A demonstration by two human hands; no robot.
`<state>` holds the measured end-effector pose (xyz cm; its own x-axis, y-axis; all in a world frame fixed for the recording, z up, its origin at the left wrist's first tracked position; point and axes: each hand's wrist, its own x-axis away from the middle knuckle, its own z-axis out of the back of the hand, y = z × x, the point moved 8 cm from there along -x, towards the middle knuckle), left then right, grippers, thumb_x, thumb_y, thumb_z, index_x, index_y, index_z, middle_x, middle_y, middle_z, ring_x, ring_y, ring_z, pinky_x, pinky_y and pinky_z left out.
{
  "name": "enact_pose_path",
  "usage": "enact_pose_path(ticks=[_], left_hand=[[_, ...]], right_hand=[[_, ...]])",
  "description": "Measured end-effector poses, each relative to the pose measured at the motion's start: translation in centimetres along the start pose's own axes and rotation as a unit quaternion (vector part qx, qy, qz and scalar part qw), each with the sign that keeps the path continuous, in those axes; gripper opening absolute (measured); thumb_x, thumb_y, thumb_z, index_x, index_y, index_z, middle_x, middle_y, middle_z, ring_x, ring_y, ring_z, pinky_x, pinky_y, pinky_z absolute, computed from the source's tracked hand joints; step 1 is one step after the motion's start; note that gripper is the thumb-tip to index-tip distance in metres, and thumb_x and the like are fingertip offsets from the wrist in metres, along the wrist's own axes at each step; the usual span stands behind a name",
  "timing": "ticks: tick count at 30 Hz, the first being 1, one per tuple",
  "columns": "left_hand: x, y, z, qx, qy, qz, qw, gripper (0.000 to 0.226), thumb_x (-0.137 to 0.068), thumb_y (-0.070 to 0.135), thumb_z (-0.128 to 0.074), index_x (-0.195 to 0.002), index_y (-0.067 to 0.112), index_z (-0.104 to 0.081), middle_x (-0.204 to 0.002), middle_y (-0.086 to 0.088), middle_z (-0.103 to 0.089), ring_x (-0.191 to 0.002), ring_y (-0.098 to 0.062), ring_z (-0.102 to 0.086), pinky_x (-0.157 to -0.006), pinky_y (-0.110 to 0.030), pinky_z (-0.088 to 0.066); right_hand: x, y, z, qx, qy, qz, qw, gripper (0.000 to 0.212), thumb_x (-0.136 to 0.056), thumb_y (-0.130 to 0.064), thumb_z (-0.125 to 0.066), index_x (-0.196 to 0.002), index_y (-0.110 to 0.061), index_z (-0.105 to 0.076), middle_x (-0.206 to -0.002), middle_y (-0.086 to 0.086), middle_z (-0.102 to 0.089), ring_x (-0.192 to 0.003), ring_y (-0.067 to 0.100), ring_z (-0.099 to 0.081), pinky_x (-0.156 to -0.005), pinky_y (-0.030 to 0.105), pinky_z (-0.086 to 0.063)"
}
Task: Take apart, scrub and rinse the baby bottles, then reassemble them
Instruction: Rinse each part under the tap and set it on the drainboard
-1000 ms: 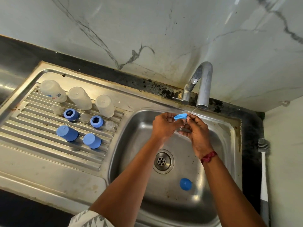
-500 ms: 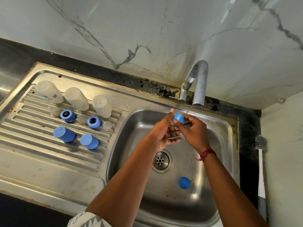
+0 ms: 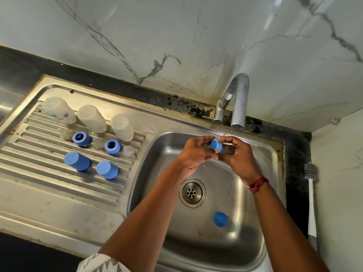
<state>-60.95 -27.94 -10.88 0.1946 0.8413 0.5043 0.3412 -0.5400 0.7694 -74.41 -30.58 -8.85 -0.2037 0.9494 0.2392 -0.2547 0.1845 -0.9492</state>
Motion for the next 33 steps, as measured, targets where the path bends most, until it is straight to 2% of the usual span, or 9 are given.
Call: enact_pose_path(ticks=[3,7,11,13,18,23,28,30,33], left_hand=[[0.3,0.3,0.1,0.009,0.011,-0.01,1.0,0.042,-0.087,0.004,-0.072,-0.127,0.007,-0.063,-0.121,-0.01,-0.07,-0.108,-0.022,-0.067,-0.096,-0.04,-0.051],[0.6,0.1,1.2,0.005,0.076,-0.005,0.997,0.034,-0.094,0.028,-0.068,-0.125,0.014,-0.065,-0.116,-0.007,-0.072,-0.113,-0.022,-0.064,-0.092,-0.04,-0.05],[1.2,-0.5,3.1,0.02,0.146,0.002,0.989,0.037,-0.099,0.04,-0.057,-0.115,0.007,-0.066,-0.114,-0.01,-0.071,-0.105,-0.021,-0.066,-0.092,-0.043,-0.052],[1.6,-0.9,4.0,0.017,0.163,0.006,0.986,0.034,-0.099,0.038,-0.057,-0.112,0.009,-0.066,-0.114,-0.012,-0.071,-0.109,-0.026,-0.066,-0.094,-0.045,-0.052],[2.9,-1.2,4.9,0.013,0.173,0.016,0.985,0.028,-0.098,0.033,-0.06,-0.118,0.015,-0.064,-0.112,-0.006,-0.071,-0.104,-0.02,-0.067,-0.086,-0.038,-0.052],[4.0,-0.3,3.7,-0.017,0.147,0.002,0.989,0.025,-0.097,0.034,-0.061,-0.115,0.018,-0.064,-0.111,-0.004,-0.072,-0.105,-0.021,-0.067,-0.091,-0.041,-0.052],[5.0,0.3,2.3,-0.077,0.123,-0.009,0.989,0.006,-0.097,0.023,-0.062,-0.103,0.022,-0.064,-0.102,-0.004,-0.07,-0.091,-0.016,-0.064,-0.079,-0.034,-0.049],[5.4,0.0,2.1,-0.102,0.123,-0.009,0.987,0.015,-0.096,0.016,-0.063,-0.112,0.018,-0.064,-0.095,-0.002,-0.068,-0.081,-0.012,-0.063,-0.068,-0.026,-0.047],[6.7,-0.7,2.6,-0.151,0.142,-0.008,0.978,0.028,-0.094,0.005,-0.061,-0.122,0.008,-0.061,-0.092,-0.003,-0.065,-0.072,-0.011,-0.059,-0.054,-0.019,-0.043]], right_hand=[[0.1,0.2,-0.1,-0.064,0.006,-0.01,0.998,0.042,-0.076,0.004,-0.078,-0.108,-0.019,-0.066,-0.116,0.008,-0.07,-0.109,0.028,-0.067,-0.092,0.049,-0.056],[0.2,-0.1,-1.5,-0.158,0.001,-0.046,0.986,0.027,-0.089,-0.016,-0.067,-0.115,-0.012,-0.064,-0.114,0.011,-0.07,-0.104,0.031,-0.067,-0.088,0.045,-0.056],[0.5,0.2,-3.2,-0.263,0.003,-0.115,0.958,0.034,-0.104,-0.028,-0.044,-0.124,-0.005,-0.058,-0.098,0.016,-0.069,-0.076,0.021,-0.069,-0.069,0.034,-0.06],[0.8,0.1,-3.8,-0.303,-0.01,-0.128,0.944,0.039,-0.103,-0.033,-0.044,-0.123,-0.003,-0.057,-0.093,0.017,-0.07,-0.07,0.02,-0.069,-0.065,0.032,-0.06],[1.3,-0.5,-2.9,-0.36,0.035,-0.082,0.929,0.032,-0.081,-0.009,-0.068,-0.112,-0.01,-0.062,-0.113,0.019,-0.066,-0.101,0.033,-0.069,-0.081,0.037,-0.061],[2.2,-0.6,-1.1,-0.269,0.093,-0.036,0.958,0.045,-0.076,0.017,-0.069,-0.107,-0.015,-0.066,-0.123,0.014,-0.065,-0.115,0.031,-0.064,-0.089,0.04,-0.058],[4.3,-0.4,-1.7,-0.329,0.064,-0.062,0.94,0.02,-0.091,-0.013,-0.064,-0.111,-0.012,-0.067,-0.113,0.018,-0.069,-0.098,0.028,-0.07,-0.08,0.032,-0.06],[5.2,0.2,-1.8,-0.247,0.073,-0.074,0.963,0.016,-0.09,-0.014,-0.068,-0.106,-0.016,-0.069,-0.109,0.017,-0.071,-0.091,0.025,-0.071,-0.071,0.029,-0.06],[6.5,1.3,-1.7,-0.055,0.068,-0.066,0.994,0.033,-0.08,-0.004,-0.078,-0.104,-0.024,-0.07,-0.106,0.003,-0.073,-0.095,0.019,-0.071,-0.072,0.027,-0.058]])
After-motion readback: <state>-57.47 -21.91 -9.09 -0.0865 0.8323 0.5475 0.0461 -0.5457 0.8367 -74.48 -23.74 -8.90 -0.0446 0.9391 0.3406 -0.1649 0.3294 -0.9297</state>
